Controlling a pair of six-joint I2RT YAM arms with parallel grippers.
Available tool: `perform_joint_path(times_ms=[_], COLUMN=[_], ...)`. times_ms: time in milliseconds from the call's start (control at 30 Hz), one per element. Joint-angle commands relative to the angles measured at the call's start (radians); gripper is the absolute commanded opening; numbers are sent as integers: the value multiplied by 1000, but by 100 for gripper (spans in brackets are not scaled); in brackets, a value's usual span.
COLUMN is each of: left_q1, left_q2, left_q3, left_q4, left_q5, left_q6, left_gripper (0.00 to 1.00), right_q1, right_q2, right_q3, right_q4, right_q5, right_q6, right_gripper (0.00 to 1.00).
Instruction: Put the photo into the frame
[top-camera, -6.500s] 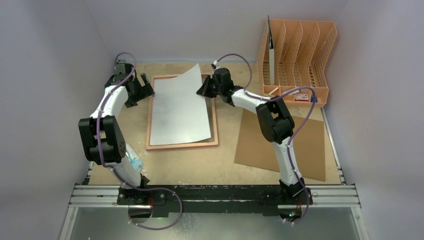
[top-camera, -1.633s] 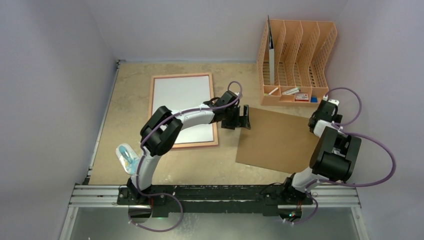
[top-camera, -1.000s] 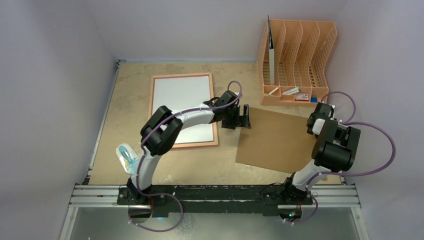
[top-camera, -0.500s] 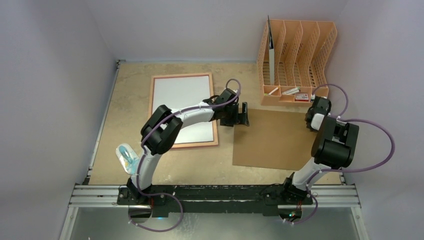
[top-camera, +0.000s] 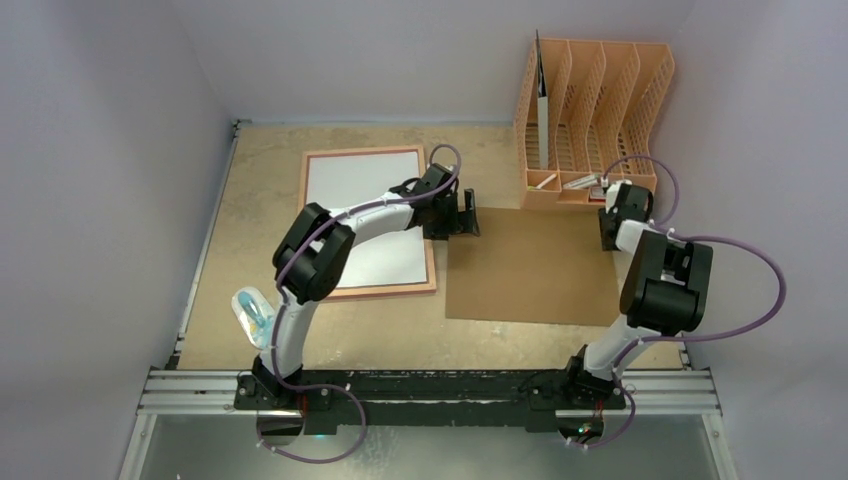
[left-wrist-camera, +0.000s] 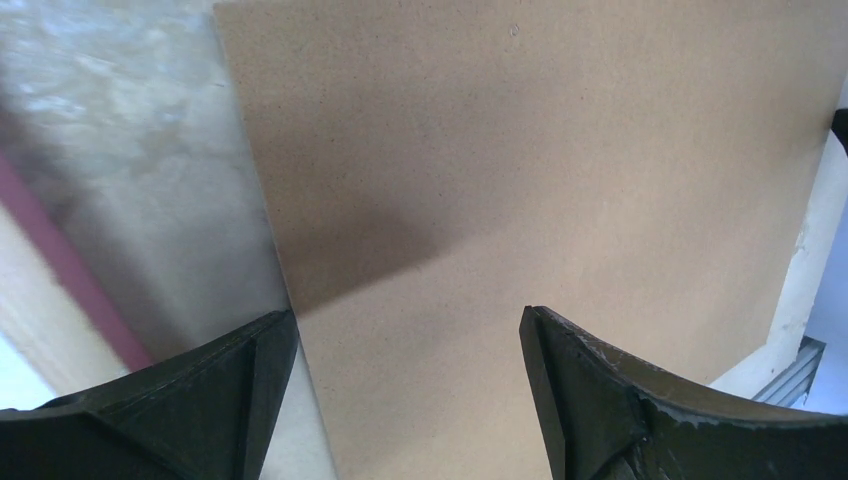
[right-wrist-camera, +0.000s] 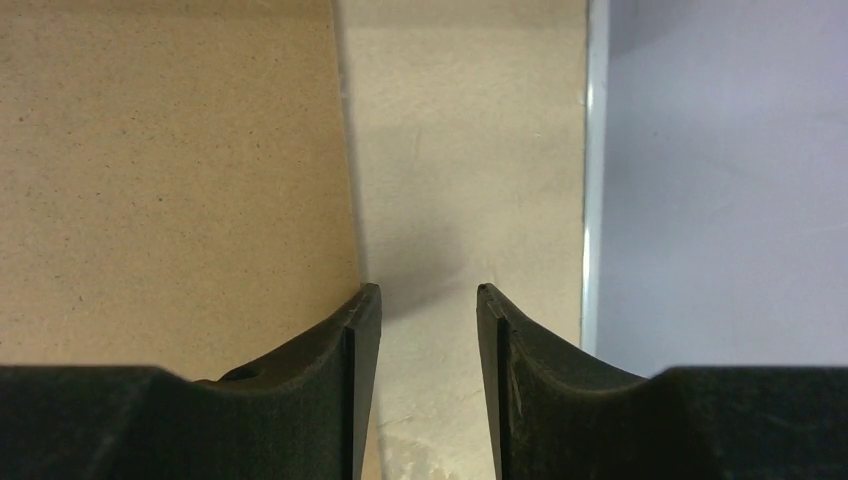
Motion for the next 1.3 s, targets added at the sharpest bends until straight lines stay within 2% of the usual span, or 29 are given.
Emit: perform_joint_path(times_ms=[0, 233, 400, 433, 467, 500, 533, 667, 767, 867, 1033, 1167, 1267], left_q1=[31, 60, 69, 72, 74, 75, 76, 79, 80, 83, 90, 91, 92], left_q2=[31, 29, 19, 10, -3, -16, -31, -22, 26, 70, 139, 206, 258], left_q3=[-22, -7, 36, 40, 42, 44, 46, 99, 174, 227, 280, 352, 407], left_q4=[-111, -123, -192, -195, -190, -181, -169, -114, -113, -75, 18, 54, 58], left_q5=[-69, -72, -130, -139, -153, -172, -180, -148, -106, -65, 42, 143, 199], left_q6=[56, 90, 142, 160, 179, 200, 224, 308, 360, 394, 441, 531, 604], left_gripper=[88, 88, 88, 88, 88, 88, 88, 88, 88, 88, 88, 88, 88], right_q1=[32, 44, 128, 139, 151, 177, 212, 333, 394, 486, 562, 596, 619], right_q2=[-61, -175, -258, -252, -247, -261, -302, -516, -605, -699, -783, -787, -791], right_q3=[62, 148, 197, 233, 251, 230, 171, -95, -260, -396, -451, -444, -455], right_q4=[-79, -114, -230, -306, -361, -356, -301, -71, 23, 101, -8, -166, -222], right_q5=[-121, -19, 0, -17, -63, -130, -201, -389, -446, -439, -359, -295, -265], right_q6=[118, 372, 682, 765, 835, 871, 890, 1092, 1246, 1386, 1540, 1628, 1674], right_gripper=[45, 49, 54, 50, 35, 29, 28, 36, 40, 44, 43, 48, 50])
